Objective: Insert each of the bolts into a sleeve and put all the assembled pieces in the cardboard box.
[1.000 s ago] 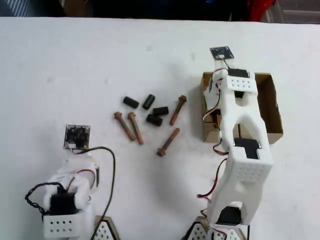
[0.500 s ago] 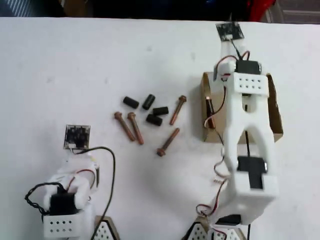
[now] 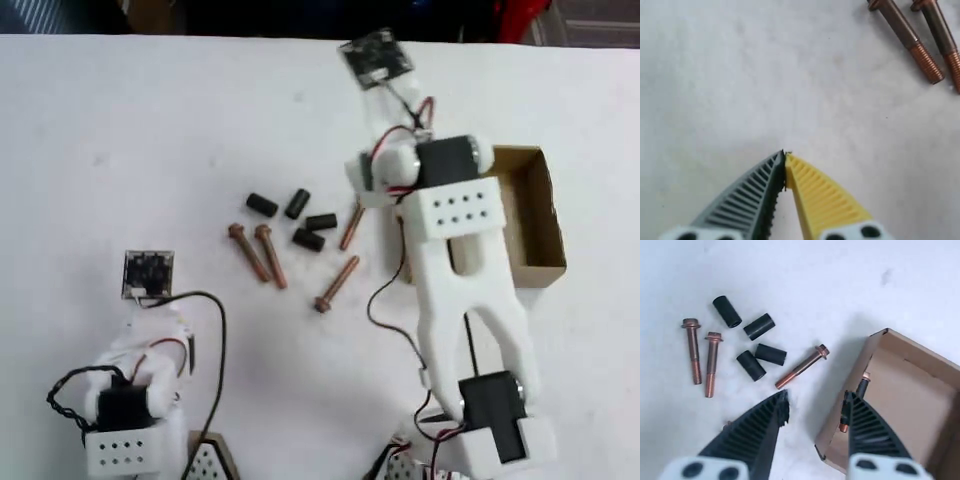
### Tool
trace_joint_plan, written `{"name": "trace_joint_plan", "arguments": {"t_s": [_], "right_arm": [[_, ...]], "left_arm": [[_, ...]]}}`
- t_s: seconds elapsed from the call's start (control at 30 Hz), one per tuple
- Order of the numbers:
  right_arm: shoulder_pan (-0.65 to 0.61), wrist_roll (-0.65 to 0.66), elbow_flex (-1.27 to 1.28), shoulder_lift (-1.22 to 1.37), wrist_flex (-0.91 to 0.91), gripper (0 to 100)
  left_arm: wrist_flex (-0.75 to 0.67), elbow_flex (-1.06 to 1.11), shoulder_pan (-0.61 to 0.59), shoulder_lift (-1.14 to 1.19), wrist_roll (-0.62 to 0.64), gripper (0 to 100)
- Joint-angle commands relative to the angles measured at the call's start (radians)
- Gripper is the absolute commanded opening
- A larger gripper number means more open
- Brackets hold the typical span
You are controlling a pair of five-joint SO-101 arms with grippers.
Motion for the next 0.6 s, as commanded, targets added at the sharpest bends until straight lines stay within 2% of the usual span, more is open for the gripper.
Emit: {"name": "trace_joint_plan", "arguments": {"t_s": [0.0, 0.17, 0.4, 0.57], "right_arm": [[-0.077, 0.015, -0.035, -0.021, 0.042, 15.6], [-0.16, 0.186, -0.035, 0.031, 0.056, 15.6], [-0.203, 0.181, -0.025, 0.143, 0.097, 15.6], [-0.226, 0.183, 0.002, 0.286, 0.027, 15.6]], "left_arm": [[0.003, -0.002, -0.012, -0.012, -0.009, 2], [0.003, -0.002, -0.012, -0.012, -0.011, 2], [0.003, -0.002, -0.013, -0.012, -0.011, 2], [-0.018, -0.002, -0.087, -0.012, -0.011, 2]]}}
